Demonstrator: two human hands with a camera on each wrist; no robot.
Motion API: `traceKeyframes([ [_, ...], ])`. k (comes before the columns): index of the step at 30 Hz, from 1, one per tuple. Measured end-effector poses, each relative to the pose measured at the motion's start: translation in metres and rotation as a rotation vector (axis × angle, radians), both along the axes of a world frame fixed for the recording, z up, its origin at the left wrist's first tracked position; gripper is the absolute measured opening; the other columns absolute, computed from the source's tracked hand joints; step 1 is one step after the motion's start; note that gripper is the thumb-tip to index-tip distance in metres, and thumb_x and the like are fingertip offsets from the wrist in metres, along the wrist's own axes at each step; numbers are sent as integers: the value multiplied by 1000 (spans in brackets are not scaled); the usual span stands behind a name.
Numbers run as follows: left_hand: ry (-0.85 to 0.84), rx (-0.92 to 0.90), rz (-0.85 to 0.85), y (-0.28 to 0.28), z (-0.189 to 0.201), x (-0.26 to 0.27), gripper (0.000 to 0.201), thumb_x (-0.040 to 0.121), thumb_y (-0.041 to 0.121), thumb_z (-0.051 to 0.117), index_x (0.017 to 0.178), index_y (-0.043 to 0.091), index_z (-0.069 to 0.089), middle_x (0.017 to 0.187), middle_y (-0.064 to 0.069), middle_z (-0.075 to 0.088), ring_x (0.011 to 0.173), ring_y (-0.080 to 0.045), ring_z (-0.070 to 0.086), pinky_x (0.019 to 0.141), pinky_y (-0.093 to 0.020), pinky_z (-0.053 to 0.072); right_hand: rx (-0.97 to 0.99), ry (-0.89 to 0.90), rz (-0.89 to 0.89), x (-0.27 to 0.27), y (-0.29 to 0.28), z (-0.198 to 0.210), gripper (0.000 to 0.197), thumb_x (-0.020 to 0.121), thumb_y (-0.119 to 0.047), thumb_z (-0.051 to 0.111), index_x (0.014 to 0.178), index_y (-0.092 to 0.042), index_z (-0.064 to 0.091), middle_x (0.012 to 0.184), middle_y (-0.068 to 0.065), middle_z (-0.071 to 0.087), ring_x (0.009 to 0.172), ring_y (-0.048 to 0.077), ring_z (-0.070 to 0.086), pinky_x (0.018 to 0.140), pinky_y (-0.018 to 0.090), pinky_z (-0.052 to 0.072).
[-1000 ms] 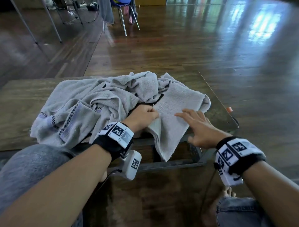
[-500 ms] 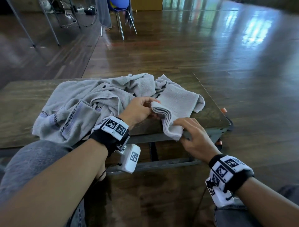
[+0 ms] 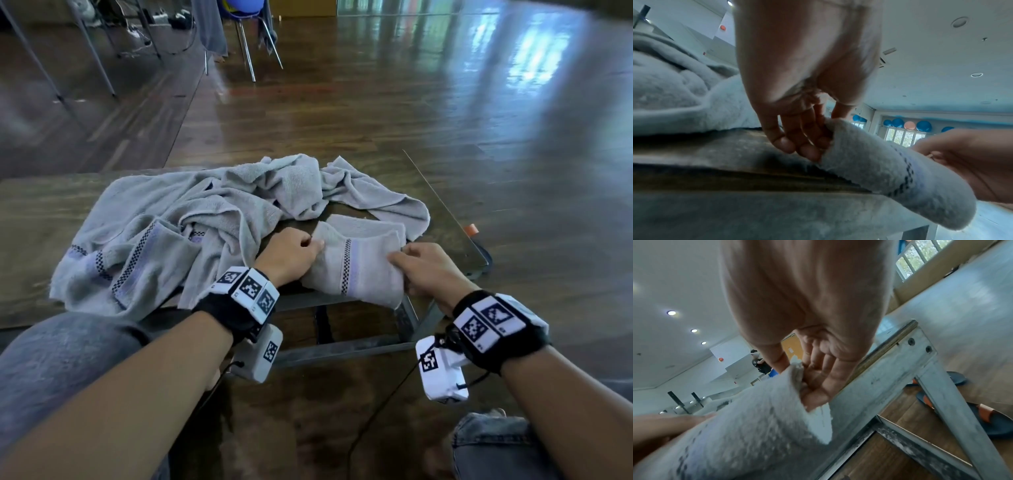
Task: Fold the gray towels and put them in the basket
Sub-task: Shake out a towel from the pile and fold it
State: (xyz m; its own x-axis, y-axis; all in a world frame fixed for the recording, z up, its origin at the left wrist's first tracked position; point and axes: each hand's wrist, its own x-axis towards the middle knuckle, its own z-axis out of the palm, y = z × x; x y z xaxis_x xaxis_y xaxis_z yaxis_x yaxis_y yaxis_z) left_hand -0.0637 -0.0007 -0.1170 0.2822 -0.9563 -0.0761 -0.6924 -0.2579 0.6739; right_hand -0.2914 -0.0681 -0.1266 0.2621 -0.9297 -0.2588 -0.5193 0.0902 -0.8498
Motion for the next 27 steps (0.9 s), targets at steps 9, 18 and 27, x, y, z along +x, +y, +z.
traceKeyframes([
  [9, -27, -111, 78, -37, -17, -14, 44, 102, 41, 46, 69, 11, 48, 75, -11, 61, 80, -34, 61, 76, -43, 49, -75, 97, -154, 13, -28, -9, 31, 96, -29, 52, 69, -16, 42, 68, 2, 46, 65, 20, 47, 61, 34, 41],
  [18, -174, -32, 208, -57, -27, -21, 43, 98, 54, 41, 81, 19, 58, 101, -9, 67, 100, -34, 61, 83, -41, 46, -106, 183, -163, 15, -37, -14, 33, 98, -39, 47, 82, -11, 52, 83, 5, 59, 74, 24, 57, 69, 39, 50],
  [27, 20, 128, 215, -62, -16, -14, 45, 82, 51, 54, 88, 8, 65, 96, -14, 70, 83, -28, 66, 70, -35, 51, -270, 420, -195, 18, -32, -13, 44, 97, -53, 45, 109, -11, 44, 96, 8, 54, 86, 33, 59, 73, 45, 51],
])
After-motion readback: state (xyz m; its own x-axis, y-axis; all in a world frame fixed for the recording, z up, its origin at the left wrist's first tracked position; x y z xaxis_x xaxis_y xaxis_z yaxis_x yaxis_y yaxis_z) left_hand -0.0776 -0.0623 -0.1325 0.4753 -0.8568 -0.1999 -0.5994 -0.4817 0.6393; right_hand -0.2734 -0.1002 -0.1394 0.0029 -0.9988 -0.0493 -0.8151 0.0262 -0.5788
